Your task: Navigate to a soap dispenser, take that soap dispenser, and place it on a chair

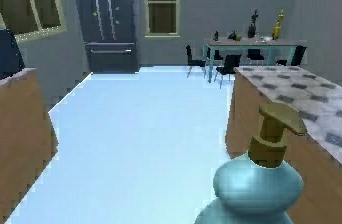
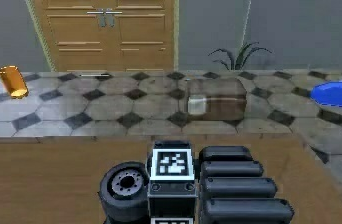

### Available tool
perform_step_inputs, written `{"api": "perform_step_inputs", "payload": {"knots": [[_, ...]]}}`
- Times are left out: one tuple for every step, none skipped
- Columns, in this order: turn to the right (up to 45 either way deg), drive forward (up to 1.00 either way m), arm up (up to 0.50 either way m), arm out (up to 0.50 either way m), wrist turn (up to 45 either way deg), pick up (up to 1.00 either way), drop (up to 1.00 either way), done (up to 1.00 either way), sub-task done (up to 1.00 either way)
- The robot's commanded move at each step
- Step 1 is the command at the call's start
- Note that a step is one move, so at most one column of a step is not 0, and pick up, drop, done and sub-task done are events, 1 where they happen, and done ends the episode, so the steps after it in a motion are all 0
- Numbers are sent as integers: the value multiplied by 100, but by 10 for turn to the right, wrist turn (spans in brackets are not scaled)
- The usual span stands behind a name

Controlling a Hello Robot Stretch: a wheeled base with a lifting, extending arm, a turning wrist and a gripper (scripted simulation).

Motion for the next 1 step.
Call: {"api": "perform_step_inputs", "payload": {"knots": [[0,100,0,0,0,0,0,0,0]]}}
